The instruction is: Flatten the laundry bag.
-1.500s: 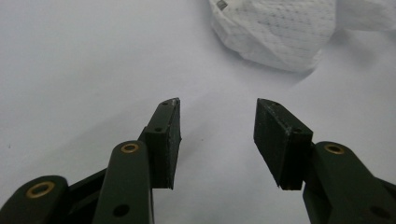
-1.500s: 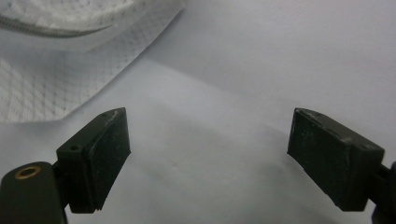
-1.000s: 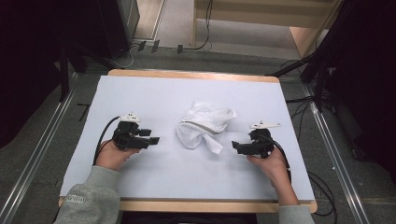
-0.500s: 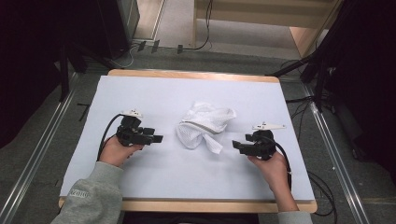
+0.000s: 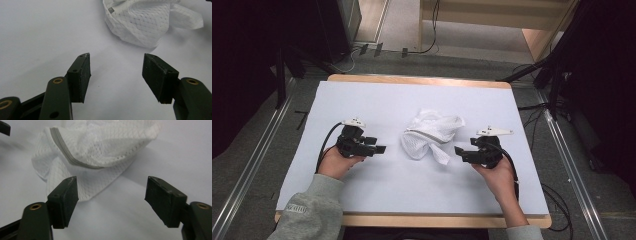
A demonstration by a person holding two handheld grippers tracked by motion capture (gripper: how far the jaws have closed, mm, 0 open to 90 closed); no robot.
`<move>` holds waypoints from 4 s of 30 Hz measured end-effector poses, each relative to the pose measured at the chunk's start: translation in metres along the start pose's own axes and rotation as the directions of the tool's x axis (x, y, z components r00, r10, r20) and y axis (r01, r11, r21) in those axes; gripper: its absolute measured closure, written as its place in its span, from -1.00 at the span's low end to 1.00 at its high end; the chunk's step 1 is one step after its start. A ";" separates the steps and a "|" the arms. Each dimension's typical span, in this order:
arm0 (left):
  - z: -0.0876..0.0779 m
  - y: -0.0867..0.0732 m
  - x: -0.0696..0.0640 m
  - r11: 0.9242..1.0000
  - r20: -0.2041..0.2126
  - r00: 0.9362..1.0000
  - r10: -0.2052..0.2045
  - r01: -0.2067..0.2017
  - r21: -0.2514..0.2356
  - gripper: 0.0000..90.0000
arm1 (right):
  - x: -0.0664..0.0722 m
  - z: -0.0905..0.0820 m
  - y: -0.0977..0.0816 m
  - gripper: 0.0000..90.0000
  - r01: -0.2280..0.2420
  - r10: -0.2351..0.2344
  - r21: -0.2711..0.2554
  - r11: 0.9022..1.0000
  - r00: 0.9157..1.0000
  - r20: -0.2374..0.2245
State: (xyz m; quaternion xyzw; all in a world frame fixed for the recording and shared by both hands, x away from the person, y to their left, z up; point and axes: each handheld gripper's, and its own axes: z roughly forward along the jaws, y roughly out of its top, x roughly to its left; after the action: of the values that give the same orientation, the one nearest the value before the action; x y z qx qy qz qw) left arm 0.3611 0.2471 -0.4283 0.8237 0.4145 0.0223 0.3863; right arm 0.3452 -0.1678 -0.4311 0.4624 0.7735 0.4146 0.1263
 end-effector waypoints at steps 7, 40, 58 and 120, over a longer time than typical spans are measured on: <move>-0.007 -0.006 -0.001 1.000 -0.015 1.000 -0.007 0.007 -0.005 -0.10 | 0.014 0.022 0.019 -0.68 0.018 -0.018 -0.001 1.000 1.000 -0.010; -0.031 -0.024 0.002 0.999 -0.048 0.998 -0.048 0.047 -0.026 -0.09 | 0.039 0.103 0.034 0.82 0.129 -0.115 0.081 0.988 0.980 -0.163; -0.025 -0.004 -0.031 0.995 0.012 0.997 0.077 -0.077 -0.058 -0.16 | 0.109 0.096 0.026 0.81 0.333 -0.255 0.111 0.936 0.862 -0.437; -0.012 0.010 -0.015 0.996 0.079 0.996 0.041 -0.034 -0.083 0.89 | 0.049 0.052 0.007 1.00 0.148 -0.126 0.108 0.983 0.975 -0.185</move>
State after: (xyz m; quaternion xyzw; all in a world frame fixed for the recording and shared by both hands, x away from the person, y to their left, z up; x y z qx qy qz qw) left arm 0.3537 0.2405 -0.4089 0.8151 0.3817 0.0133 0.4356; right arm 0.3535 -0.0985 -0.4492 0.3759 0.8354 0.3970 0.0569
